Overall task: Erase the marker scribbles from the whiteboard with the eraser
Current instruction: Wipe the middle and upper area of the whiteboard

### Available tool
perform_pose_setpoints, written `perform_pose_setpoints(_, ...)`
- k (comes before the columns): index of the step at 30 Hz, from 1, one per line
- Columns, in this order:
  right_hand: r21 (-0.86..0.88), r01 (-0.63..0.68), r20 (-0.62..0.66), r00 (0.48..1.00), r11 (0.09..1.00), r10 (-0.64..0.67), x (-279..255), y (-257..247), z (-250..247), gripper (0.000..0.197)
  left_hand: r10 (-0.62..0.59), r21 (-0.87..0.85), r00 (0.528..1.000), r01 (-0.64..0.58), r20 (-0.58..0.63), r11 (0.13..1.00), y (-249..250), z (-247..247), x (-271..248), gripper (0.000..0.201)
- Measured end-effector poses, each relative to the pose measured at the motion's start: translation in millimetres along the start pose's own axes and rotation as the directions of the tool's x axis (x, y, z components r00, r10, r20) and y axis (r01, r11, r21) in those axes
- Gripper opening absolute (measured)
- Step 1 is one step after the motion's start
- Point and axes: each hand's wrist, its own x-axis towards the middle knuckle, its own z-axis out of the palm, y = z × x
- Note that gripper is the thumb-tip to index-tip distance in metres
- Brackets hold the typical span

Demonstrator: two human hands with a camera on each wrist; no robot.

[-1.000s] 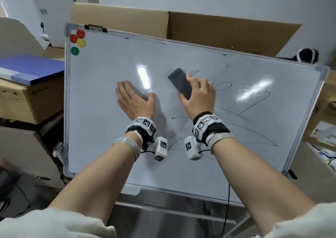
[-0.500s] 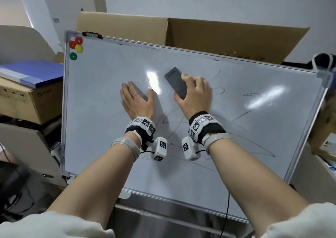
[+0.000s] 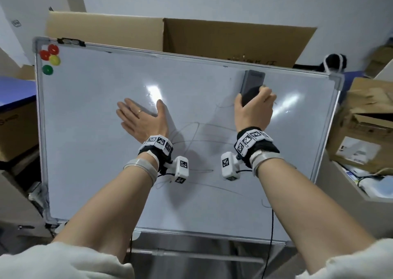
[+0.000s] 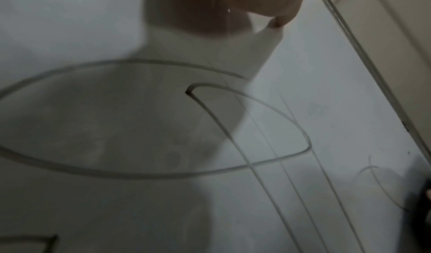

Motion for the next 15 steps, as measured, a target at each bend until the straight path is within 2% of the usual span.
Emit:
perform_pose_setpoints(2, 0.018, 0.037, 0.038, 0.999, 0.999, -0.038, -7.4, -10.4, 5.2, 0.054, -0.002, -0.013, 1.000, 0.002, 0.022, 1.000, -2.9, -5.3, 3.0, 0.098)
perform_pose_setpoints(4, 0.027, 0.144, 0.117, 0.982, 0.989, -0.146, -19.4, -25.9, 14.2, 0.055, 0.009, -0.026, 0.999, -0.008, 0.048, 1.000, -9.3, -12.1, 8.3, 0.097)
perform_pose_setpoints(8, 0.023, 0.357, 0.305, 0.887, 0.934, -0.346, -49.6, -59.1, 32.3, 0.055, 0.047, -0.056, 0.995, -0.043, 0.084, 0.998, -20.2, -20.3, 16.0, 0.096)
perform_pose_setpoints(13, 0.023, 0.422, 0.340, 0.849, 0.906, -0.404, -55.8, -65.2, 33.2, 0.056, 0.024, -0.061, 0.994, -0.018, 0.103, 0.998, -12.7, -15.4, 14.0, 0.095)
perform_pose_setpoints(15, -0.008, 0.389, 0.314, 0.875, 0.921, -0.367, -41.4, -54.8, 26.3, 0.056, 0.011, -0.047, 0.997, -0.007, 0.075, 0.999, -8.1, -12.2, 10.0, 0.095)
